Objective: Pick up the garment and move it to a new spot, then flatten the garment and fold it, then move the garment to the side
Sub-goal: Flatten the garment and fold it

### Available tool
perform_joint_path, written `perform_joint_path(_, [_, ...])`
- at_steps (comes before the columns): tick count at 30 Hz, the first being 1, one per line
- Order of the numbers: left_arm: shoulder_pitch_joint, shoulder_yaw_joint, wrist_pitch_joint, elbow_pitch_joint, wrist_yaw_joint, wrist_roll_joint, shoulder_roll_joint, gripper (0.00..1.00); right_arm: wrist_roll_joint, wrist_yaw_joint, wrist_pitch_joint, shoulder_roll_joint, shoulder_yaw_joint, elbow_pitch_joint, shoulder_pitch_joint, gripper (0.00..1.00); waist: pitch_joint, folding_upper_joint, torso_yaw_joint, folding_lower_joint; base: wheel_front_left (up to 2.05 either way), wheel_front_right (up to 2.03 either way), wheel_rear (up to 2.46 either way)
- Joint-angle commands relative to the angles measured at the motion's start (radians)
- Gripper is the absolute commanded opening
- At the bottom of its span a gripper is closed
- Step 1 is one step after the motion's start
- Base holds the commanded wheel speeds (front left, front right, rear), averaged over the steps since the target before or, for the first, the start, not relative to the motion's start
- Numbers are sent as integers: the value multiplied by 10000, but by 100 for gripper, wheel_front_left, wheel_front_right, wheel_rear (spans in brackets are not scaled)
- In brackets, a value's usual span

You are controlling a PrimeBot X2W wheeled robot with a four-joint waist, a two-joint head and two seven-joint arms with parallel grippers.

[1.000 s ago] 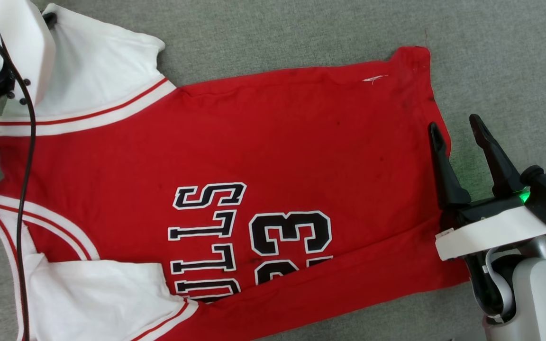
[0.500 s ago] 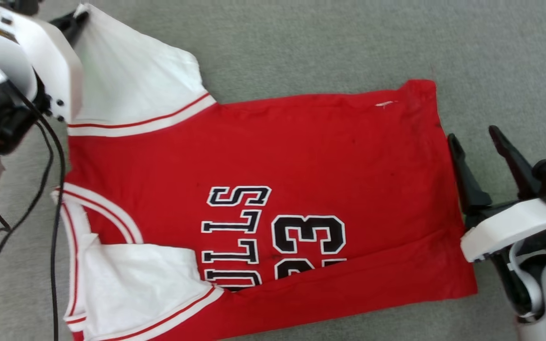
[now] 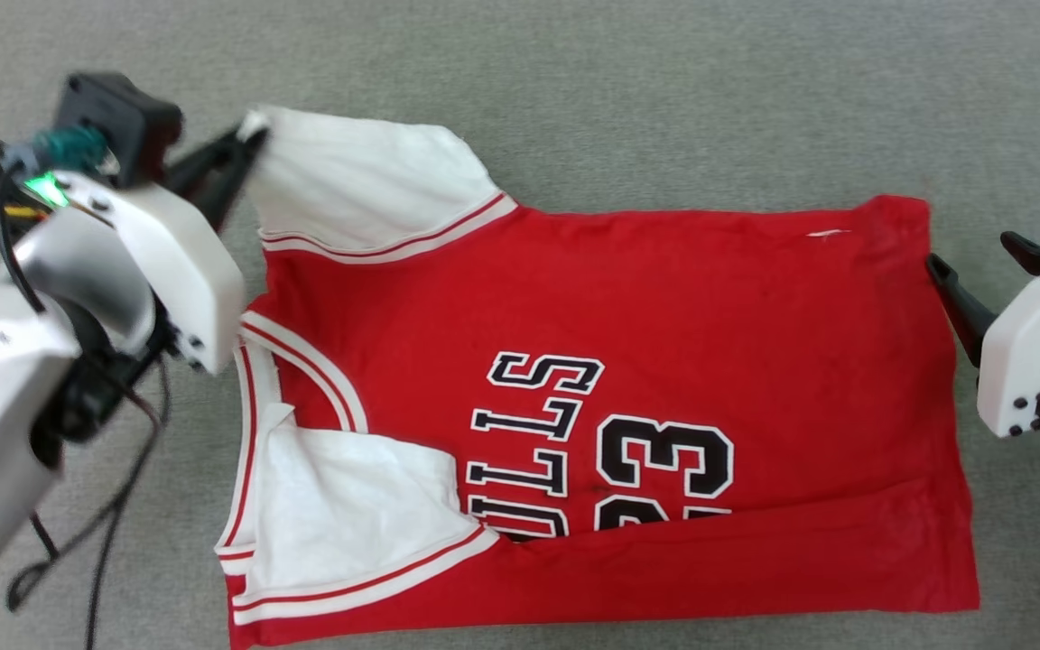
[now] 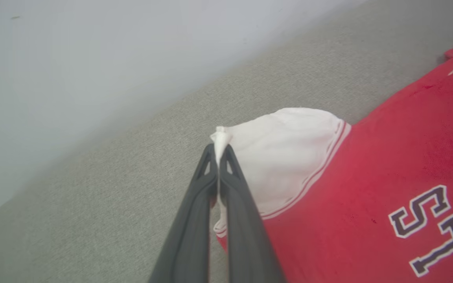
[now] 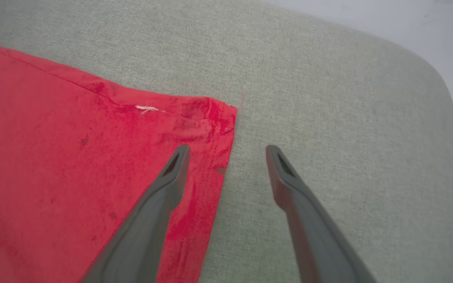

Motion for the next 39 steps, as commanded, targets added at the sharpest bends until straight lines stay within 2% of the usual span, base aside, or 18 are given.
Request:
perform_joint_path(1, [232,29,-66,-240,128,-49,26,0,129,-11,223,-79,96,104,-252,100,84,0,150,1,0,0,0])
perform_joint_path(5, [767,25,-213,-1216,560,-11,265,0,383,-12,1183,-467,315,632,-951,100,242,0,393,1,0,0,0])
perform_joint_path(10, [1111,-19,-346,-1918,916,136,384,0,369,-12,1795,-755,463,1302,-1616,100,470,0,719,1,0,0,0])
perform_joint_path(18, [1046,-93,-455,-2335,1092,387,355,0,168,-12,2033,-1007,961,2257,-2266,100,847,0,1126,1,0,0,0])
perform_joint_path(23, [981,-184,-495,-2372,1021,370,182,0,277,-6,2087,-921,1343,2841,-2229,100,971,0,1288,1,0,0,0])
perform_joint_path(24, [967,-194,-509,-2352,1007,385,166,0,317,3,2087,-912,1464,2953,-2183,46,977,0,1308,1,0,0,0])
perform_joint_path(25, [965,-206,-521,-2322,994,398,152,0,353,4,2064,-918,1549,3049,-2145,8,977,0,1320,1,0,0,0])
perform_joint_path(26, [967,-206,-544,-2283,1002,402,136,0,368,4,2008,-924,1576,3145,-2132,0,974,0,1329,1,0,0,0])
perform_joint_path(32, [1225,-173,-738,-1892,1037,199,8,0,400,-15,1186,-866,1208,3713,-2292,0,671,0,1284,1,0,0,0])
perform_joint_path(39, [1702,-45,-1191,-1343,1179,-125,-59,0,763,-14,134,-499,741,4029,-2413,0,-104,0,1060,1,0,0,0])
